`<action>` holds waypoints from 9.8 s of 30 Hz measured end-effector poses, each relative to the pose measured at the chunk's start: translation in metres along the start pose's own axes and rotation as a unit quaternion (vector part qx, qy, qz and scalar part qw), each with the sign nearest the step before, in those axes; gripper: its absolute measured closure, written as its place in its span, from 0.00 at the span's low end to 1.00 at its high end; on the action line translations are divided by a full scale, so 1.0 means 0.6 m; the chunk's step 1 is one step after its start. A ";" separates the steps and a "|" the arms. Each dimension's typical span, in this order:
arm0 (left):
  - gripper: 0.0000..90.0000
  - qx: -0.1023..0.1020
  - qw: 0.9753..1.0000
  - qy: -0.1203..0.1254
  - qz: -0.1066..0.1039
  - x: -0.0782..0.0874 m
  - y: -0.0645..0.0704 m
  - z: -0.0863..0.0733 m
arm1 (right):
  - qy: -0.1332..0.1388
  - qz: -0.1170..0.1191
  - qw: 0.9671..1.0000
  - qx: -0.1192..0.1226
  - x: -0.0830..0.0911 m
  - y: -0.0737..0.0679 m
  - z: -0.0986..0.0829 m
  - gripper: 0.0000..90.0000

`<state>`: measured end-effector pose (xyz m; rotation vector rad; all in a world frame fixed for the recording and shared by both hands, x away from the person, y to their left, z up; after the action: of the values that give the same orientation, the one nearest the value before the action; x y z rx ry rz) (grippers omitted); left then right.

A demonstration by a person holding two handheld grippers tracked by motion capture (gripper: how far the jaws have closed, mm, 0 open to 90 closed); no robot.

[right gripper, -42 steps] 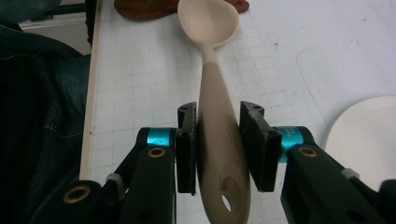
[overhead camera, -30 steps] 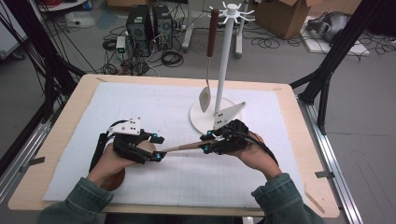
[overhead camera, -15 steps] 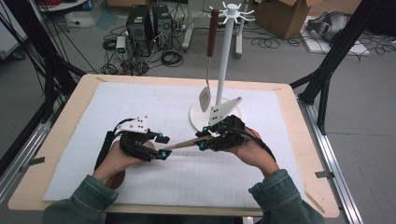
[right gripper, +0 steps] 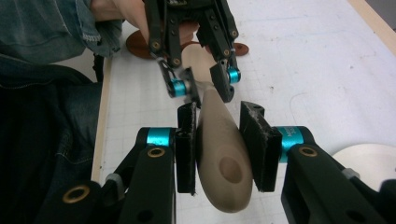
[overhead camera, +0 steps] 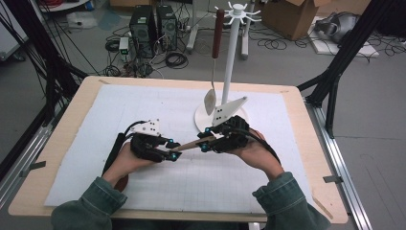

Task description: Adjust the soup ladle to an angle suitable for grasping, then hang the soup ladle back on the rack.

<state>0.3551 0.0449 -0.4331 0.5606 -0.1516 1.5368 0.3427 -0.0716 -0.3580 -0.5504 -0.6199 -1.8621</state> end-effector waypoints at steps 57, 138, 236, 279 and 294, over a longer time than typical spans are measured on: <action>0.86 -0.014 0.999 0.028 0.000 0.017 0.013 0.043 | 0.077 -0.028 0.985 -0.149 -0.038 0.014 0.035 0.60; 0.86 -0.004 0.996 0.072 0.053 0.020 0.023 0.078 | 0.135 -0.076 0.973 -0.170 -0.052 -0.005 0.081 0.71; 0.33 0.010 0.982 0.117 0.151 0.204 0.014 -0.015 | 0.154 -0.092 0.963 -0.199 0.108 0.248 0.123 0.84; 0.33 0.010 0.981 0.123 0.151 0.213 0.013 -0.015 | 0.198 -0.127 0.939 -0.250 0.108 0.270 0.109 0.84; 0.33 0.012 0.981 0.127 0.149 0.218 0.010 -0.017 | 0.190 -0.134 0.942 -0.242 0.116 0.267 0.105 0.79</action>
<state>0.3537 0.1666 -0.3838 0.3662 -0.0204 1.8900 0.4741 -0.1302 -0.2402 -0.4093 0.0331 -2.3198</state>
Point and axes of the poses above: each handheld gripper's, and its own axes: x roughly backward along the jaws, z roughly out of its top, y roughly to its right, the point moved 10 cm from there along -x, roughly forward along the jaws, and after that the axes turned 12 degrees about -z, right-handed, at the moved point
